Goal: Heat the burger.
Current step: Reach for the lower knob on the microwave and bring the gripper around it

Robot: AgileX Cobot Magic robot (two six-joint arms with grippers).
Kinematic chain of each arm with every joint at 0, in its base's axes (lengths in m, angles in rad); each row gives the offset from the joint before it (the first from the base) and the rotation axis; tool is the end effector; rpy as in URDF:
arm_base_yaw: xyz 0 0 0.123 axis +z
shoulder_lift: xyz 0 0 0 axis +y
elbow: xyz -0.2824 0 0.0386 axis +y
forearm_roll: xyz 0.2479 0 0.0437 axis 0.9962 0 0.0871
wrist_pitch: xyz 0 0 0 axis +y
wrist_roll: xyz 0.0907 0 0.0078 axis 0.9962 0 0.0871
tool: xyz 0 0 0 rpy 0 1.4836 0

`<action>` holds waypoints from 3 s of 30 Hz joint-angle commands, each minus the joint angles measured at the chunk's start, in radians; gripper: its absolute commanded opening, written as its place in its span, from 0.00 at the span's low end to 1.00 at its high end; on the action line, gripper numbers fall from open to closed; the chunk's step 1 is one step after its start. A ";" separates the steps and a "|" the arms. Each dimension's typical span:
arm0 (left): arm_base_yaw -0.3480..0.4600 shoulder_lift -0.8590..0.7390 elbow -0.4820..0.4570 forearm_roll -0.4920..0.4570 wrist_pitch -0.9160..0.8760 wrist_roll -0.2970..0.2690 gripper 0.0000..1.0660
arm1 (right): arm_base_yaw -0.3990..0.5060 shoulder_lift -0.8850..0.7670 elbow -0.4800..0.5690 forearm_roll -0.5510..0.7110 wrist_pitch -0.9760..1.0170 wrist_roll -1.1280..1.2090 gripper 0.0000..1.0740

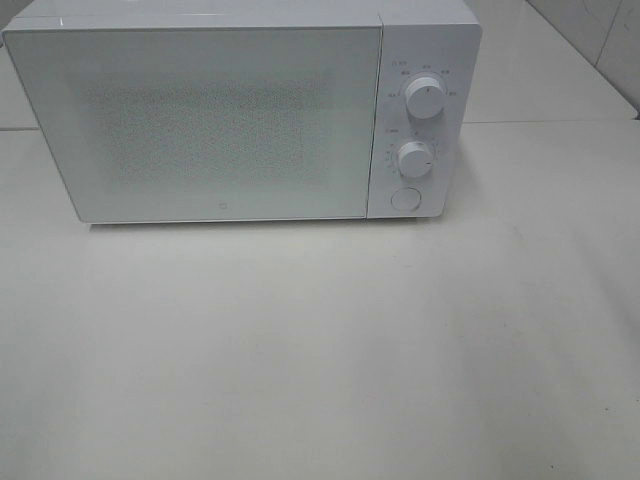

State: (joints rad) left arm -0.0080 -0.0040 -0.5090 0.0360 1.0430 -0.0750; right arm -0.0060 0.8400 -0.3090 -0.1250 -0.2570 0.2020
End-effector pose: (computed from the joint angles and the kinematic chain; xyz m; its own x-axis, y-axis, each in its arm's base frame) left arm -0.0058 0.0029 0.2811 -0.4264 -0.0534 -0.9030 -0.0444 0.9983 -0.0381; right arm 0.1655 0.0019 0.2540 -0.1890 0.0821 -0.9785 -0.0099 0.9963 0.0855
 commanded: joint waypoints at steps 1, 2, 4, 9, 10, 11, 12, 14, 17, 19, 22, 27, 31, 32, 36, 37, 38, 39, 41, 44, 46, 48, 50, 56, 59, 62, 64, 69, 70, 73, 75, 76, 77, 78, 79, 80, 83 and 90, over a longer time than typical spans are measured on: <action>0.003 -0.019 0.003 -0.003 -0.010 -0.004 0.94 | -0.005 0.048 0.002 0.001 -0.068 0.004 0.71; 0.003 -0.019 0.003 -0.003 -0.010 -0.004 0.94 | -0.005 0.084 0.002 0.003 -0.098 0.004 0.71; 0.003 -0.019 0.003 -0.003 -0.010 -0.004 0.94 | -0.005 0.113 0.002 0.003 -0.119 0.004 0.71; 0.003 -0.019 0.003 -0.003 -0.010 -0.004 0.94 | -0.005 0.167 0.002 0.003 -0.159 0.004 0.71; 0.003 -0.019 0.003 -0.003 -0.010 -0.004 0.94 | -0.005 0.194 0.003 0.003 -0.184 0.004 0.71; 0.003 -0.019 0.003 -0.003 -0.010 -0.004 0.94 | -0.005 0.222 0.017 0.008 -0.232 0.004 0.71; 0.003 -0.019 0.003 -0.003 -0.010 -0.004 0.94 | -0.005 0.222 0.017 0.008 -0.232 0.004 0.71; 0.003 -0.019 0.003 -0.003 -0.010 -0.004 0.94 | -0.005 0.237 0.029 0.020 -0.272 0.003 0.71; 0.003 -0.019 0.003 -0.003 -0.010 -0.004 0.94 | -0.005 0.282 0.074 0.069 -0.393 0.000 0.71; 0.003 -0.019 0.003 -0.003 -0.010 -0.004 0.94 | -0.005 0.309 0.130 0.125 -0.502 -0.009 0.71; 0.003 -0.019 0.003 -0.003 -0.010 -0.004 0.94 | -0.004 0.326 0.167 0.162 -0.570 -0.034 0.71; 0.003 -0.019 0.003 -0.003 -0.010 -0.004 0.94 | 0.032 0.342 0.201 0.227 -0.621 -0.046 0.71; 0.003 -0.019 0.003 -0.003 -0.011 -0.004 0.94 | 0.088 0.342 0.214 0.293 -0.631 -0.105 0.71; 0.003 -0.019 0.003 -0.003 -0.011 -0.004 0.94 | 0.113 0.342 0.220 0.324 -0.636 -0.134 0.71; 0.003 -0.019 0.003 -0.003 -0.011 -0.004 0.94 | 0.230 0.342 0.222 0.464 -0.645 -0.267 0.71; 0.003 -0.019 0.003 -0.003 -0.011 -0.004 0.94 | 0.230 0.342 0.222 0.464 -0.645 -0.267 0.71; 0.003 -0.019 0.003 -0.003 -0.011 -0.004 0.94 | 0.274 0.342 0.222 0.508 -0.653 -0.319 0.71; 0.003 -0.019 0.003 -0.003 -0.011 -0.004 0.94 | 0.297 0.342 0.222 0.534 -0.659 -0.340 0.71; 0.003 -0.019 0.003 -0.003 -0.011 -0.004 0.94 | 0.340 0.342 0.222 0.589 -0.675 -0.373 0.71; 0.003 -0.019 0.003 -0.003 -0.011 -0.004 0.94 | 0.406 0.342 0.222 0.660 -0.700 -0.425 0.71; 0.003 -0.019 0.003 -0.003 -0.011 -0.004 0.94 | 0.446 0.342 0.222 0.701 -0.718 -0.457 0.71; 0.003 -0.019 0.003 -0.003 -0.011 -0.004 0.94 | 0.468 0.342 0.222 0.725 -0.726 -0.473 0.71; 0.003 -0.019 0.003 -0.003 -0.011 -0.004 0.94 | 0.529 0.342 0.221 0.791 -0.752 -0.506 0.71; 0.003 -0.019 0.003 -0.003 -0.011 -0.004 0.94 | 0.616 0.368 0.221 0.844 -0.801 -0.525 0.71; 0.003 -0.019 0.003 -0.003 -0.011 -0.004 0.94 | 0.665 0.424 0.221 0.866 -0.846 -0.524 0.71; 0.003 -0.019 0.003 -0.003 -0.011 -0.004 0.94 | 0.732 0.490 0.207 0.909 -0.878 -0.523 0.71; 0.003 -0.019 0.003 -0.003 -0.011 -0.004 0.94 | 0.789 0.558 0.169 0.964 -0.885 -0.525 0.71; 0.003 -0.019 0.003 -0.003 -0.011 -0.004 0.94 | 0.851 0.671 0.092 1.003 -0.916 -0.528 0.71; 0.003 -0.019 0.003 -0.003 -0.011 -0.004 0.94 | 0.860 0.696 0.076 1.015 -0.924 -0.528 0.71; 0.003 -0.019 0.003 -0.003 -0.011 -0.004 0.94 | 0.876 0.758 0.030 1.036 -0.932 -0.528 0.71; 0.003 -0.019 0.003 -0.003 -0.011 -0.004 0.94 | 0.880 0.797 -0.003 1.040 -0.932 -0.528 0.71; 0.003 -0.019 0.003 -0.003 -0.011 -0.004 0.94 | 0.880 0.797 -0.003 1.040 -0.932 -0.528 0.71; 0.003 -0.019 0.003 -0.003 -0.011 -0.004 0.94 | 0.880 0.829 -0.030 1.040 -0.931 -0.528 0.71; 0.003 -0.019 0.003 -0.003 -0.011 -0.004 0.94 | 0.880 0.841 -0.044 1.040 -0.932 -0.528 0.71; 0.003 -0.019 0.003 -0.003 -0.011 -0.004 0.94 | 0.880 0.841 -0.044 1.040 -0.932 -0.528 0.71; 0.003 -0.019 0.003 -0.003 -0.011 -0.004 0.94 | 0.880 0.869 -0.069 1.040 -0.935 -0.527 0.71; 0.003 -0.019 0.003 -0.003 -0.011 -0.004 0.94 | 0.880 0.900 -0.097 1.040 -0.945 -0.523 0.71; 0.003 -0.019 0.003 -0.003 -0.011 -0.004 0.94 | 0.876 0.960 -0.156 1.038 -1.003 -0.521 0.71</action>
State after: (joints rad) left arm -0.0080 -0.0040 -0.5090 0.0360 1.0430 -0.0750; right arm 0.8690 1.7970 -0.4560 0.9150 -1.2020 -0.3170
